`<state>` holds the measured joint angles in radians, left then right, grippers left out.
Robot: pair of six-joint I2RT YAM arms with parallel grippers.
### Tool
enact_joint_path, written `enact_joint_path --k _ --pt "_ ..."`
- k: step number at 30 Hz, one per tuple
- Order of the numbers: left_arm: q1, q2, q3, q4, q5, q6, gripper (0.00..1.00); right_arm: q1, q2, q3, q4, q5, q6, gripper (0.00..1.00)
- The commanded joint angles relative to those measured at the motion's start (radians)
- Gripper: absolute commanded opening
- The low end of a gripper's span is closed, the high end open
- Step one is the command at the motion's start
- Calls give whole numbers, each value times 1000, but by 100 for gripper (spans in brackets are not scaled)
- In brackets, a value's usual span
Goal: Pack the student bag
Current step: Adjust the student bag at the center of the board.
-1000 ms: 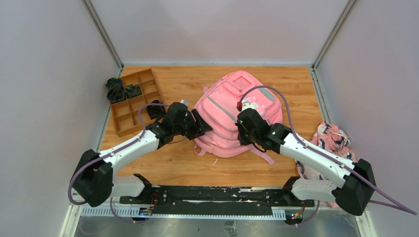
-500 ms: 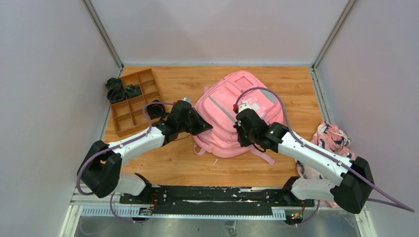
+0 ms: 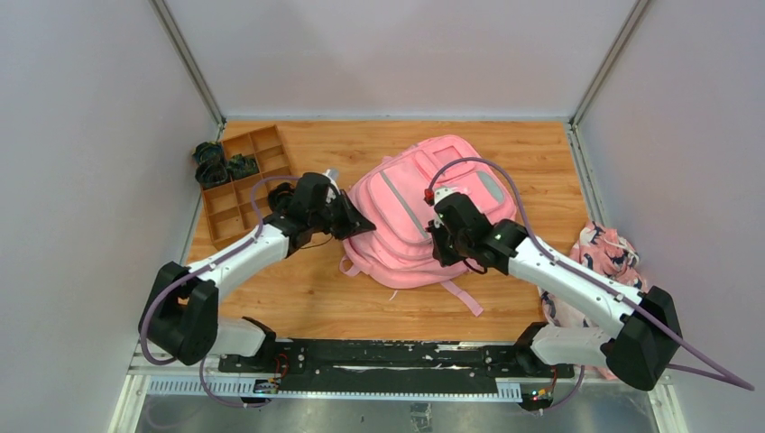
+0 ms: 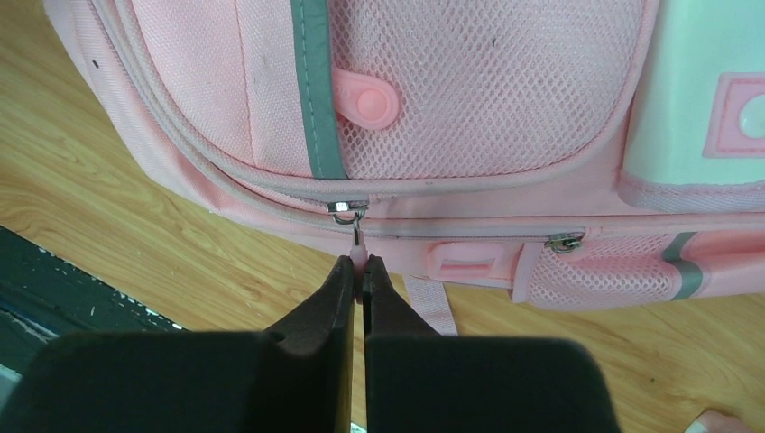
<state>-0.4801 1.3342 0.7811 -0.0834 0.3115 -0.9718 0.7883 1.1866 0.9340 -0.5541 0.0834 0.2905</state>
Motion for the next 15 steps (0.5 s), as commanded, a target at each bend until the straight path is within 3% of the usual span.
enact_joint_path --k 1,3,4,7,9,15 --pt "48 -28 37 -89 -47 150 0 -42 -12 21 -123 37 -48 0" --pt "48 -43 49 -109 -55 170 0 -43 -6 33 -131 18 -51 3" --pt "48 -57 61 -134 -65 193 7 -41 -7 38 -134 -8 -62 9" --pt "48 -143 86 -188 -127 261 41 -41 -20 57 -153 -53 -88 33" --pt "48 -212 107 -223 -169 324 53 -42 -36 81 -187 -27 -91 43" --pt "48 -255 295 -392 8 585 56 -64 -93 202 -240 172 -159 57"
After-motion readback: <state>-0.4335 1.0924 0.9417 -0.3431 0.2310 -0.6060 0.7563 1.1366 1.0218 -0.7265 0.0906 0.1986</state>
